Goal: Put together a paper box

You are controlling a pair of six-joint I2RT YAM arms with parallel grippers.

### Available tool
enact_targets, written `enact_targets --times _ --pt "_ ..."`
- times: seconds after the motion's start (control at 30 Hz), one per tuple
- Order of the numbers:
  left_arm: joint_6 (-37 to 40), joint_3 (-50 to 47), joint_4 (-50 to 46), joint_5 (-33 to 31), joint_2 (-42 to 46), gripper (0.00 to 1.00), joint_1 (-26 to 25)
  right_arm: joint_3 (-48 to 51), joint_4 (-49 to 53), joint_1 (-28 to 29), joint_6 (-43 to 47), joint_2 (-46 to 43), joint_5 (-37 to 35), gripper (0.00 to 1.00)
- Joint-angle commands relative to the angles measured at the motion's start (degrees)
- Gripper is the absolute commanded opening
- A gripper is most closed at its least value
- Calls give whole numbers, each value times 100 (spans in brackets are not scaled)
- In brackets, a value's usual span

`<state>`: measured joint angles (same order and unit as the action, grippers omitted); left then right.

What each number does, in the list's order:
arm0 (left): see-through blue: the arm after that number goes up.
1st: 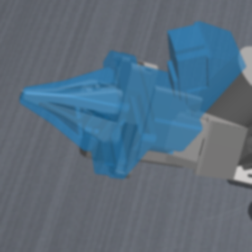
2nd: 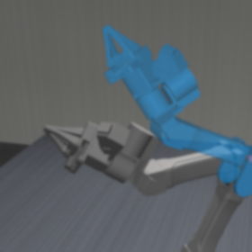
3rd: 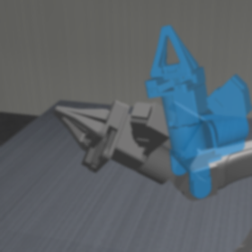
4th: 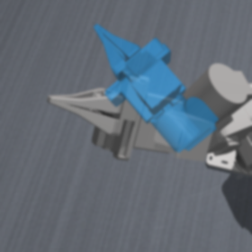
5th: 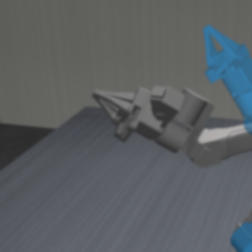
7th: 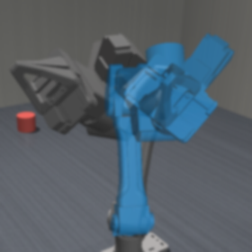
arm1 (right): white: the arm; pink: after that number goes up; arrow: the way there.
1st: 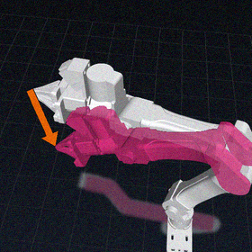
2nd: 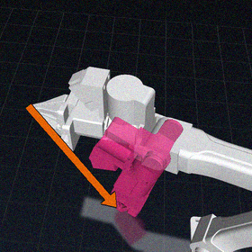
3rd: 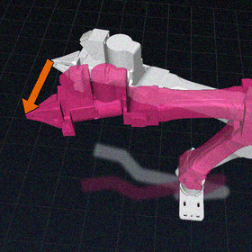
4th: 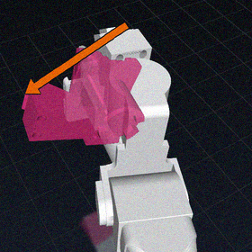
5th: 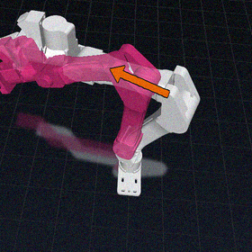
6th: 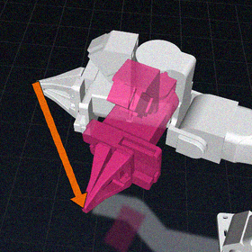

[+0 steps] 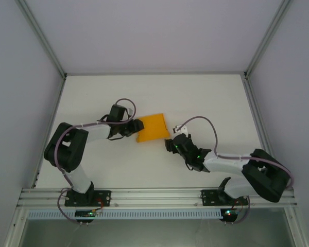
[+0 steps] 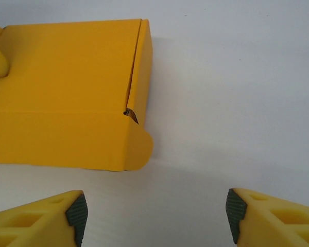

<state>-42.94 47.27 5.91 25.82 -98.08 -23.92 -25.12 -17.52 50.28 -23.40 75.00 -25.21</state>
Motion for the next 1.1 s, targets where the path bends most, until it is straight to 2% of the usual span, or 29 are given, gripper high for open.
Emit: enact_targets --times 0.0,0.1,0.3,0.43,0.6,0.8,1.07 --pt "-3 -192 266 130 -222 45 172 71 647 -141 66 -322 322 83" --pt "-98 -359 604 381 -348 41 271 41 630 -423 119 -507 848 98" --pt "-398 -791 1613 1134 -551 36 636 -257 485 -1326 -202 -676 2205 99" --pt "-694 -1038 2407 1576 -741 33 842 -796 704 -1904 -618 -384 3165 99" --pt "-855 -1150 2921 1919 -1004 32 1003 -1780 1167 -2392 -900 507 4445 99" --pt "-919 -1289 3204 2005 -1098 31 1100 -2854 1395 -2685 -1335 1973 5834 99" --pt "-769 -1211 3060 2040 -1199 32 1109 -3929 1186 -2498 -1823 3323 6774 85"
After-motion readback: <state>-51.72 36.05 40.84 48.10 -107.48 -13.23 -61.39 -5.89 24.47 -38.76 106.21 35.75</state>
